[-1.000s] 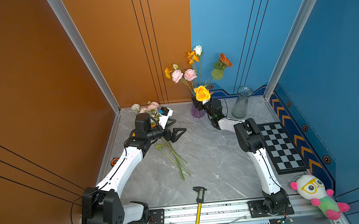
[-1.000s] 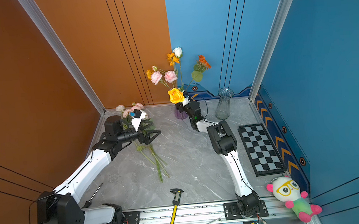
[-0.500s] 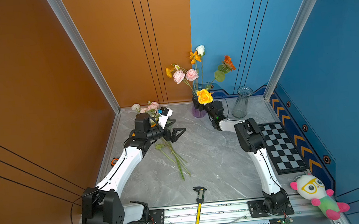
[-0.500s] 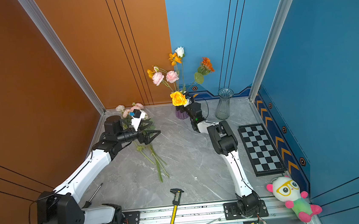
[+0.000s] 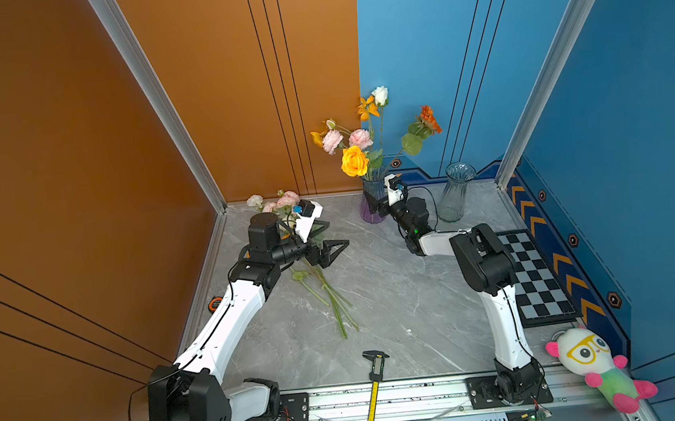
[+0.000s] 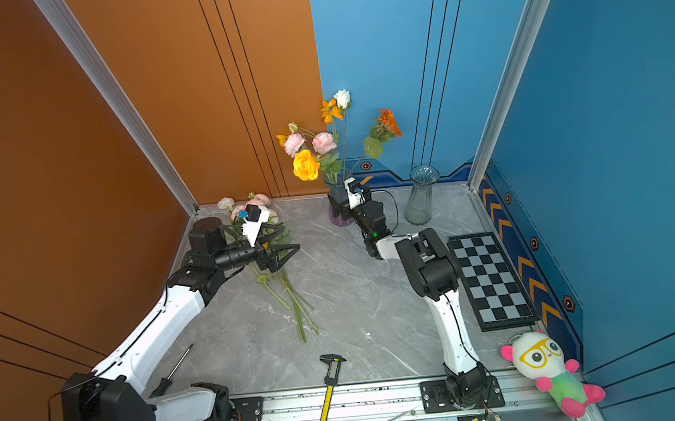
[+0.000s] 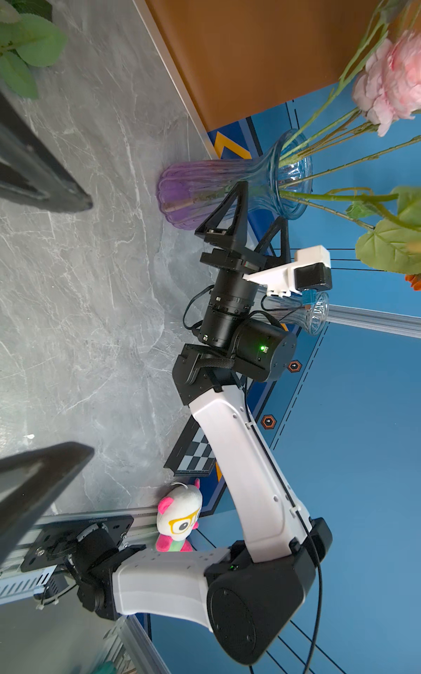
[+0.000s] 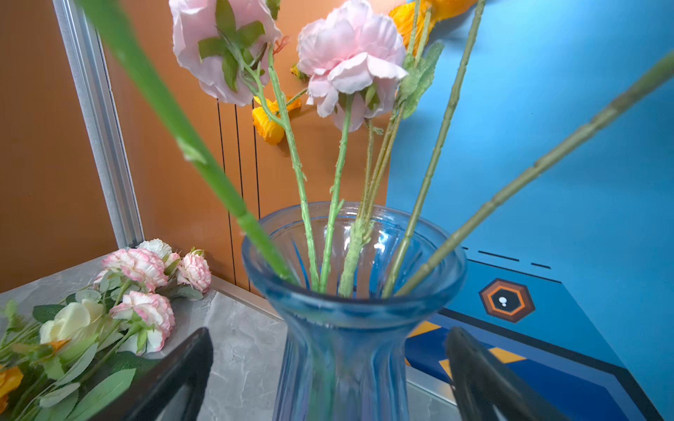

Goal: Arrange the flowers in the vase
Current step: 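Withdraw the right gripper from the blue-purple vase rim, then reach the right gripper to the clear ribbed glass vase near the checkerboard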

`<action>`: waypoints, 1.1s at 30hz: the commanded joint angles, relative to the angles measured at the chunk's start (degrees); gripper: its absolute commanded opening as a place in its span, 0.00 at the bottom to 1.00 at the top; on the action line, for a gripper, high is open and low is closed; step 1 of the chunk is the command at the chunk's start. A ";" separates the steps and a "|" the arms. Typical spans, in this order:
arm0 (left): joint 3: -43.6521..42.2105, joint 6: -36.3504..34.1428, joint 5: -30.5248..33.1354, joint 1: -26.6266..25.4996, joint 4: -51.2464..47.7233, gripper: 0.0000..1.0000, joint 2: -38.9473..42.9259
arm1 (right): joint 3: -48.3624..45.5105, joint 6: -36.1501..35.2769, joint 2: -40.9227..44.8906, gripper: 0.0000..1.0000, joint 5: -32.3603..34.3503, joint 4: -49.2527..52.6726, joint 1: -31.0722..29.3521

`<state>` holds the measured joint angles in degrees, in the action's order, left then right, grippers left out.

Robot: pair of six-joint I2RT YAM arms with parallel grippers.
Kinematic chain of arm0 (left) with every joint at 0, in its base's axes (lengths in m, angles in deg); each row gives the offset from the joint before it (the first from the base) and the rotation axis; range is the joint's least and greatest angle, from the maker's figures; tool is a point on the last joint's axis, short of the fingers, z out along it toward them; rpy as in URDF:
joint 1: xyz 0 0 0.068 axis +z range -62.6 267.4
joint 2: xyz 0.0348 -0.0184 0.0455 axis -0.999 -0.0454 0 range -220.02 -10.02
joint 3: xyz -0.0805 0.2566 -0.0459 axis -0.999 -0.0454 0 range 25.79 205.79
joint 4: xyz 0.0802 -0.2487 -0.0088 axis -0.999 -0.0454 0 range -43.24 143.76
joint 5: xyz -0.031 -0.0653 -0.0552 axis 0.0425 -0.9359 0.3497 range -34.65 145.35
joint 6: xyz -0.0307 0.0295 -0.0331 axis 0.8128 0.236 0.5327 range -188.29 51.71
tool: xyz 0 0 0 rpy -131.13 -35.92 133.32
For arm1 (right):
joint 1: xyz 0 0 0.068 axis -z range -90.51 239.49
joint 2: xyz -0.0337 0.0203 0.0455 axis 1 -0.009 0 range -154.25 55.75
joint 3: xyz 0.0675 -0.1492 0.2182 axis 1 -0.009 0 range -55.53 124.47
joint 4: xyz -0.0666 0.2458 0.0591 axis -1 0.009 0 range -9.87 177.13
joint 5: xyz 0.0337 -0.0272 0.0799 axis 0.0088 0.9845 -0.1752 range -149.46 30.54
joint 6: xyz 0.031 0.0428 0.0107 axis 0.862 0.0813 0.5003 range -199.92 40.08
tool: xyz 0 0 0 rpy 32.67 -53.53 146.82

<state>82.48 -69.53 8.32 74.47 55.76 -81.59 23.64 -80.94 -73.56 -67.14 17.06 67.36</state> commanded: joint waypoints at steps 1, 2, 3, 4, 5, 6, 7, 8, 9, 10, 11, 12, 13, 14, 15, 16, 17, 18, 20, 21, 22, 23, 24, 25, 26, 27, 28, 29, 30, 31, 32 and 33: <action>-0.31 0.18 -1.32 -0.58 0.64 0.98 1.81 | -3.97 1.58 3.54 1.00 0.06 -3.21 -0.28; -0.38 0.11 -1.22 -0.65 0.59 0.98 2.03 | -4.98 1.71 4.07 1.00 -0.01 -3.50 -0.33; -0.42 0.15 -1.14 -0.71 0.60 0.98 2.27 | -6.06 1.93 4.84 1.00 -0.05 -3.71 -0.29; -0.48 0.17 -0.97 -0.75 0.63 0.98 2.46 | -7.40 2.20 5.80 1.00 -0.05 -3.72 -0.37; -0.51 0.20 -0.80 -0.86 0.60 0.98 2.57 | -8.74 2.41 6.69 1.00 -0.03 -3.85 -0.44; -0.50 0.27 -0.70 -0.93 0.57 0.98 2.71 | -10.49 2.59 7.87 1.00 -0.03 -4.14 -0.58; -0.57 0.44 -0.70 -0.94 0.63 0.98 2.92 | -12.67 2.81 9.52 1.00 0.08 -4.46 -0.80; -0.59 0.36 -0.70 -0.99 0.63 0.98 3.12 | -14.87 2.85 11.09 1.00 0.25 -4.67 -1.04; -0.63 0.39 -0.62 -1.05 0.65 0.98 3.34 | -17.44 2.86 13.58 1.00 0.67 -4.60 -1.47; -0.70 0.36 -0.36 -1.02 0.59 0.98 3.60 | -19.83 2.94 15.64 1.00 1.14 -4.10 -2.00; -0.74 0.51 0.14 -0.98 0.59 0.98 3.99 | -22.83 3.26 18.12 1.00 1.71 -3.10 -2.69; -0.94 0.61 0.79 -0.98 0.67 0.98 4.41 | -25.86 3.76 20.93 1.00 2.07 -1.76 -3.62; -1.04 0.84 1.47 -1.00 0.68 0.98 4.76 | -28.30 4.13 23.94 1.00 2.32 0.37 -4.61; -1.18 1.11 2.27 -0.87 0.67 0.98 5.16 | -30.87 4.73 27.66 1.00 3.62 3.86 -6.14; -1.36 1.52 2.98 -0.78 0.60 0.98 5.57 | -32.79 5.01 31.49 1.00 5.58 8.98 -8.06; -1.44 1.88 3.37 -0.62 0.57 0.98 5.80 | -33.89 4.94 34.80 1.00 7.23 14.45 -9.76; -1.55 2.27 3.83 -0.51 0.63 0.98 6.10 | -34.42 4.56 38.44 1.00 9.56 21.45 -12.08; -1.71 2.67 4.20 -0.43 0.64 0.98 6.31 | -34.23 4.14 41.11 1.00 12.41 29.48 -14.43; -2.08 3.28 4.39 -0.33 0.58 0.98 6.45 | -33.36 5.08 45.93 1.00 16.56 42.81 -17.63; -2.32 3.23 4.29 -0.45 0.61 0.98 6.40 | -33.12 7.06 48.35 1.00 18.17 48.91 -19.57; -2.41 3.15 4.25 -0.75 0.61 0.98 6.20 | -33.33 9.21 50.46 1.00 19.35 53.24 -20.24; -2.60 3.00 4.28 -1.22 0.64 0.98 5.81 | -34.00 11.54 52.98 1.00 20.90 57.12 -20.55; -2.72 2.80 4.51 -1.77 0.62 0.98 5.30 | -34.85 13.47 55.99 1.00 23.31 60.31 -20.70; -2.88 2.81 4.74 -2.28 0.61 0.98 4.84 | -35.49 14.63 58.65 1.00 25.35 62.25 -20.79; -3.03 2.79 5.08 -3.09 0.59 0.98 4.29 | -36.13 15.32 61.77 1.00 27.91 64.30 -20.71; -3.10 2.66 5.44 -4.01 0.63 0.98 3.68 | -36.29 15.44 64.73 1.00 30.71 66.39 -20.42; -3.11 2.56 5.61 -4.85 0.63 0.98 3.12 | -36.02 15.50 66.95 1.00 32.40 68.59 -19.80; -3.06 2.42 5.63 -5.98 0.62 0.98 2.43 | -35.34 15.84 69.22 1.00 34.31 71.31 -18.56; -2.98 2.52 5.48 -7.05 0.60 0.98 1.88 | -34.47 16.45 70.92 1.00 34.64 74.01 -15.61; -2.90 2.46 5.21 -7.71 0.63 0.98 1.47 | -33.76 16.80 72.03 1.00 33.98 75.44 -13.44; -2.85 2.22 4.95 -8.48 0.58 0.98 1.14 | -33.27 16.72 72.88 1.00 32.64 76.22 -11.06; -2.98 1.99 4.75 -9.13 0.62 0.98 1.01 | -32.98 16.21 73.39 1.00 31.32 76.13 -8.67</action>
<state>80.14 -67.14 13.20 66.78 55.92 -80.26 -11.22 -66.80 -1.61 -38.79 84.03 54.11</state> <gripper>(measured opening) 0.979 0.999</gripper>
